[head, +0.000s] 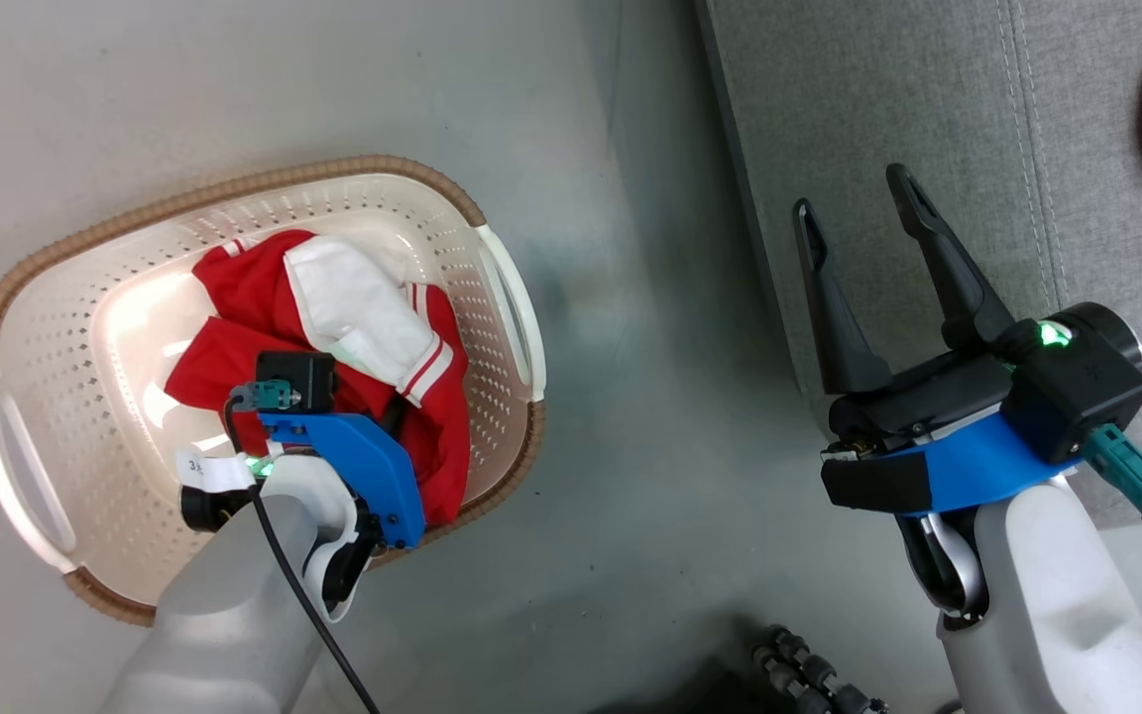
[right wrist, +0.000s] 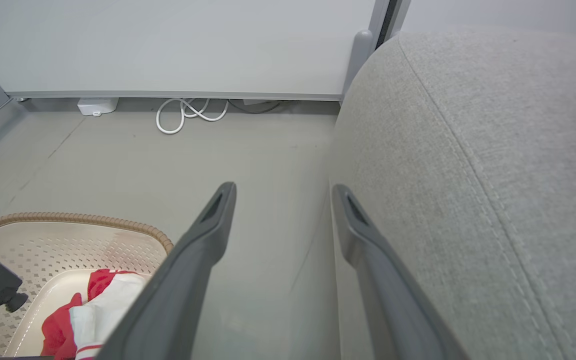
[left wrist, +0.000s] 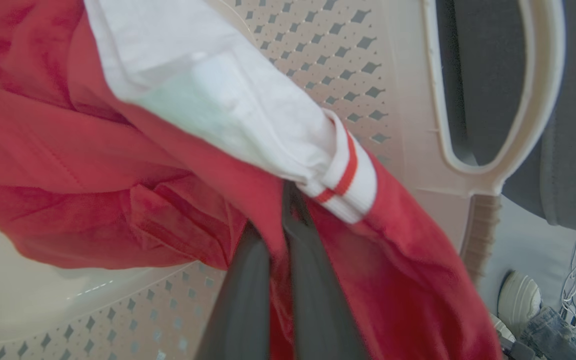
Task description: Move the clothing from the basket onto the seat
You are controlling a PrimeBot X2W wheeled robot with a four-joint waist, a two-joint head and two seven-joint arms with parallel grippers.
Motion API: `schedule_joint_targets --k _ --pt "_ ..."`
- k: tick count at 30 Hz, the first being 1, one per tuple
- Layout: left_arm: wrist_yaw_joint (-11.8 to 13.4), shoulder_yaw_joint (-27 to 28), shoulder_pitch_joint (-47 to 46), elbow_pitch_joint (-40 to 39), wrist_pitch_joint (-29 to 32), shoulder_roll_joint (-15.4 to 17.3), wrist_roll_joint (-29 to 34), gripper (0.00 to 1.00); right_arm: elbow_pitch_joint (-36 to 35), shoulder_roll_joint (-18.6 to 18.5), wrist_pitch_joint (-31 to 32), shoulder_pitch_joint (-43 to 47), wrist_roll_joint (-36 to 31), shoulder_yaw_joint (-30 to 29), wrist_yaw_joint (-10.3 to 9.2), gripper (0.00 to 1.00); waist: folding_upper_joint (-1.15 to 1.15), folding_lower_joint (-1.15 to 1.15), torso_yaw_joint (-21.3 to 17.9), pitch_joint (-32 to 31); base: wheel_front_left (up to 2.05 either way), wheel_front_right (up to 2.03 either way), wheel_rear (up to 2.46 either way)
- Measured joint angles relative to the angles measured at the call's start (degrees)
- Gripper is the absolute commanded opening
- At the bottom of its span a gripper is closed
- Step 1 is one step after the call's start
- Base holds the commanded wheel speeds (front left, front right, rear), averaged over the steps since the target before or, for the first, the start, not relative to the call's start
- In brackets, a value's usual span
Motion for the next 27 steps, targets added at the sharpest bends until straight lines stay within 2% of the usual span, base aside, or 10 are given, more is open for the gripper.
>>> schedule_joint_targets --k 11,18,27 --pt "0.0 -2.61 1.12 0.6 -4.82 -2.47 -2.92 0.0 3.12 0.04 0.44 -0.48 -2.22 -0.86 0.0 1.0 0.0 0.0 2.62 -6.66 0.0 0.0 0.0" --pt "0.0 -6.76 3.4 -2.47 -8.5 -2.96 -4.67 0.0 5.14 0.09 1.9 1.1 -3.53 -1.43 0.0 1.0 0.0 -0.01 5.55 -15.22 0.0 0.0 0.0" --pt "0.0 -12.05 5.21 -7.46 -11.05 -3.01 -6.69 0.0 6.62 0.11 3.86 7.36 -3.6 -2.72 0.0 1.0 0.0 -0.02 9.85 -28.21 0.0 0.0 0.0"
